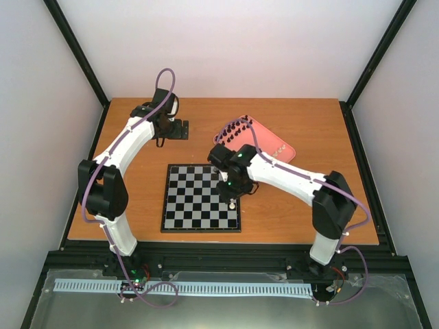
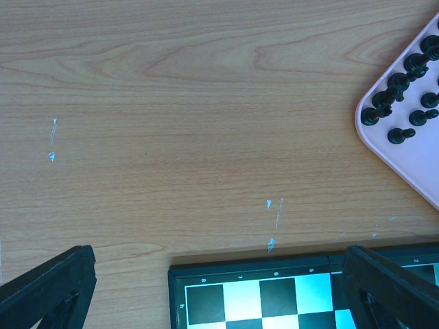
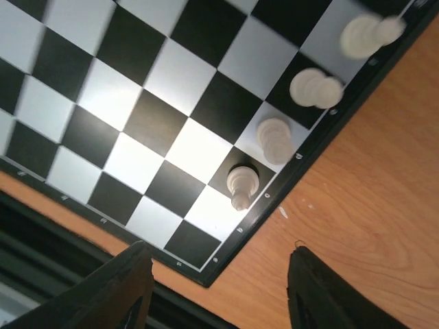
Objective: Set up the chess pieces on the board
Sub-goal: Place the chess piece on the chessboard, then pick up the chess piece from the storage box.
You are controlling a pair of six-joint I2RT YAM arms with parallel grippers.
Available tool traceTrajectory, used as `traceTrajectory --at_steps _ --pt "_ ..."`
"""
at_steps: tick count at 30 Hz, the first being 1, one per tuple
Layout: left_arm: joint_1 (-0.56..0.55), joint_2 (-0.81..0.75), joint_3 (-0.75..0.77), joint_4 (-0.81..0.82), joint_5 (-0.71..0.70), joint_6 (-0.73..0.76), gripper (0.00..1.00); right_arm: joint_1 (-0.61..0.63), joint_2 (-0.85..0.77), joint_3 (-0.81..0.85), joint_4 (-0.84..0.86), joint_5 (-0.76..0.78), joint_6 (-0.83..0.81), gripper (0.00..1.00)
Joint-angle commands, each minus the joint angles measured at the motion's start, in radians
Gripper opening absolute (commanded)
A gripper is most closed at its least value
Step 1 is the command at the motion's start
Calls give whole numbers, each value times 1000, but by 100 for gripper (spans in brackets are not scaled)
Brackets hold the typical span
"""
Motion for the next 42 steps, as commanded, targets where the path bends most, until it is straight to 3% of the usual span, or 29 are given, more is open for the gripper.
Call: traceTrajectory --at_steps 1,12,19,28,42 --pt "-2 -29 29 3 3 -2 100 -15 -93 92 -134 71 9 64" --pt "-2 -34 41 -1 33 9 100 -390 -63 81 -78 113 -63 65" --pt "-2 -33 23 7 50 2 100 -511 33 80 12 82 -71 61" --pt "-2 -29 6 14 58 3 100 -542 137 54 105 43 -40 59" --pt "-2 -29 -18 22 52 11 100 -569 175 -1 175 35 17 57"
